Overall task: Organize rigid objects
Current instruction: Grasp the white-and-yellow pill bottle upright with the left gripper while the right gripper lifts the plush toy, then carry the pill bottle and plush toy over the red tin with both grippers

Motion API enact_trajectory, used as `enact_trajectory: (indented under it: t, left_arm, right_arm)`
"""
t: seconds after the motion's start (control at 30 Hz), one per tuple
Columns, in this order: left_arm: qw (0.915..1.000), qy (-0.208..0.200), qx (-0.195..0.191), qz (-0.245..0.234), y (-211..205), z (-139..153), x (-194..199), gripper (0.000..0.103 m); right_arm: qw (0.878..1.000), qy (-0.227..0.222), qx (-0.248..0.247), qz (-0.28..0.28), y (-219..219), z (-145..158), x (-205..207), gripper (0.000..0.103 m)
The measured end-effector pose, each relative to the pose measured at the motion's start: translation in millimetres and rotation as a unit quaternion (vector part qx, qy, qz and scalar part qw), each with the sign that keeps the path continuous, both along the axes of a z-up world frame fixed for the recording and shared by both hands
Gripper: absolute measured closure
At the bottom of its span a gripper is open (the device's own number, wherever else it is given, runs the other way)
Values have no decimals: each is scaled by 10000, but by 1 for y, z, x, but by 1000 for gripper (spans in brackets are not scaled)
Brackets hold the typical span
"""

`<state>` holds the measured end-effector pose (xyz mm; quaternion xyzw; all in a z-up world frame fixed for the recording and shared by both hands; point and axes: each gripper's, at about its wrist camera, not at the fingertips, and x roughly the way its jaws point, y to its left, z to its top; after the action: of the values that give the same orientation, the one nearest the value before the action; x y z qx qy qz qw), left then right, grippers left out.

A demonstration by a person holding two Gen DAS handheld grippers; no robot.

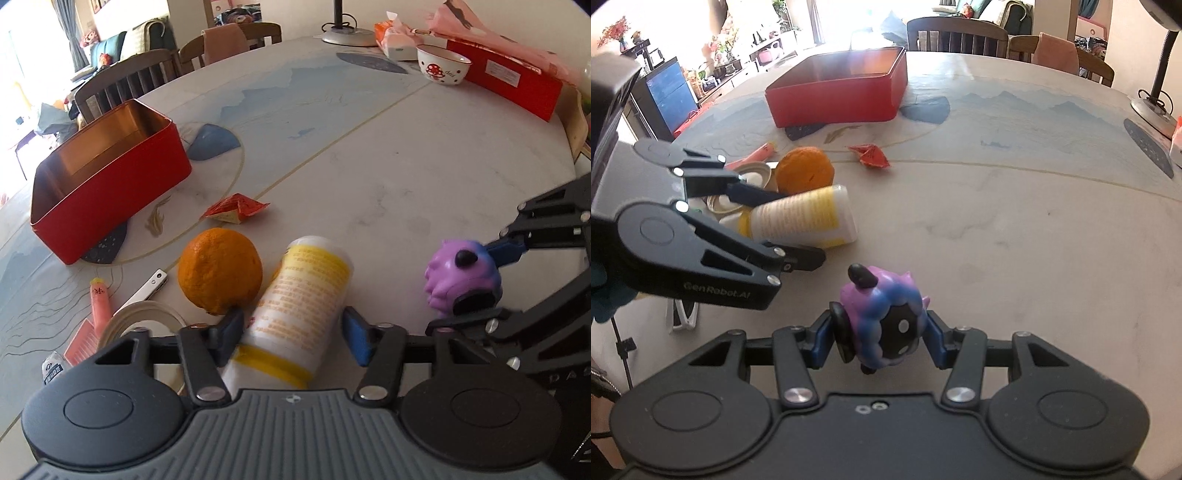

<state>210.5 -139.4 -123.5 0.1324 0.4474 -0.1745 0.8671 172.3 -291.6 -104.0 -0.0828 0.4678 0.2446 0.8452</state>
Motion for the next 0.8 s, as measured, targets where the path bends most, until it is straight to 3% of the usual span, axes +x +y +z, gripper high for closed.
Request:
enact_trajectory:
  t: [0.33, 0.57, 0.8]
  left_arm:
    - [9942, 433, -763, 628, 26, 10, -3, 57]
    - [9844, 394, -1252, 1175, 56, 35, -13, 59]
    - [9757, 228, -1435, 1639, 91, 60, -14, 59]
  right_arm:
    - [9996, -238, -106, 96, 11, 26, 18, 54]
    - [9990, -349, -80, 263, 27, 46, 26, 54]
    - [9969, -581, -159, 502, 52, 72, 43, 54]
